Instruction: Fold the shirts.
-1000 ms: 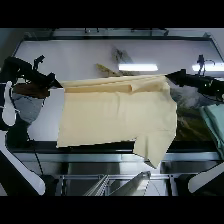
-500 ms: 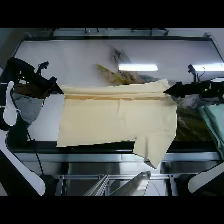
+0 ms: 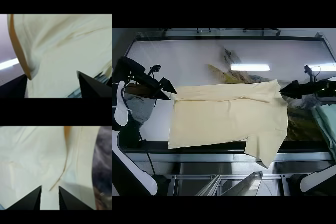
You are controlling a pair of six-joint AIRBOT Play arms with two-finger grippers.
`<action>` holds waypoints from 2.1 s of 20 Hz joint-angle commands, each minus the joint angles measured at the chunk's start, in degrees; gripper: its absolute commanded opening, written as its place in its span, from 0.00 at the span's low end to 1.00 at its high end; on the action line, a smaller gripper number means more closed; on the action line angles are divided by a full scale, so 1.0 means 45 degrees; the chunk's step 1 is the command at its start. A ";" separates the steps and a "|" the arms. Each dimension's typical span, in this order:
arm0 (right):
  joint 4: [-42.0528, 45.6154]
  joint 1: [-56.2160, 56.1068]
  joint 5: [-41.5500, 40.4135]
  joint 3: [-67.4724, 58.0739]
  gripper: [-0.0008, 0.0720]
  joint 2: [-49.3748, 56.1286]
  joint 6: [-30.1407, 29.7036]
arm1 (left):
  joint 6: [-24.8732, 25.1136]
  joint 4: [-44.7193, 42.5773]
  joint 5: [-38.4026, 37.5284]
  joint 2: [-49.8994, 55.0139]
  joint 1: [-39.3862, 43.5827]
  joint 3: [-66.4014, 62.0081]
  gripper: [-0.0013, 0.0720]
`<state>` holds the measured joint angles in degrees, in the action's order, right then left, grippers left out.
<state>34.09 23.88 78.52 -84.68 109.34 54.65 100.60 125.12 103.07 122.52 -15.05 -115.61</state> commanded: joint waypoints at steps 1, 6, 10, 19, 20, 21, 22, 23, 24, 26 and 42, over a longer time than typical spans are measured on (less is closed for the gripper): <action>0.0636 0.0418 0.0913 0.0010 0.36 -0.1030 0.0952 | -0.0884 0.1103 0.0525 -0.0549 -0.0398 0.0136 0.92; 0.3983 0.0549 0.1248 0.2186 0.35 -0.3915 0.1773 | -0.0539 0.1418 0.0495 -0.2798 -0.1132 0.3186 0.92; 0.4503 0.1277 -0.0767 0.6732 0.44 -0.6679 0.2030 | 0.0330 0.1311 -0.0563 -0.5479 -0.2200 0.7893 0.92; 0.4745 0.2603 -0.2229 1.1453 0.77 -0.6785 0.1899 | 0.1564 -0.0996 -0.4163 -0.8597 -0.3429 1.5761 0.92; 0.4299 0.2361 -0.2375 1.1458 0.75 -0.6533 0.1685 | 0.1569 -0.0889 -0.4391 -0.8592 -0.3434 1.5975 0.92; 0.3735 0.2001 -0.2511 1.1458 0.67 -0.6241 0.1389 | 0.1603 -0.0879 -0.4658 -0.8592 -0.3434 1.6111 0.92; 0.3240 0.1598 -0.2671 1.1458 0.67 -0.5969 0.1205 | 0.1647 -0.0874 -0.4867 -0.8592 -0.3434 1.6198 0.92; 0.2895 0.1146 -0.2812 1.1453 0.65 -0.5697 0.1127 | 0.1647 -0.0869 -0.4993 -0.8592 -0.3429 1.6247 0.92; 0.2832 0.0777 -0.2885 1.1438 0.45 -0.5498 0.1069 | 0.1647 -0.0879 -0.5032 -0.8592 -0.3434 1.6237 0.92; 0.2837 0.0515 -0.2866 1.1434 0.11 -0.5425 0.0806 | 0.1647 -0.0879 -0.5090 -0.8592 -0.3434 1.6223 0.92; 0.2934 0.1156 -0.2059 1.1366 0.04 -0.5751 0.0801 | 0.2205 -0.0855 -0.6324 -0.8592 -0.0923 1.7573 0.05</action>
<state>47.40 29.04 71.88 -33.50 83.50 58.26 109.62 121.75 75.83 83.85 -21.17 -35.92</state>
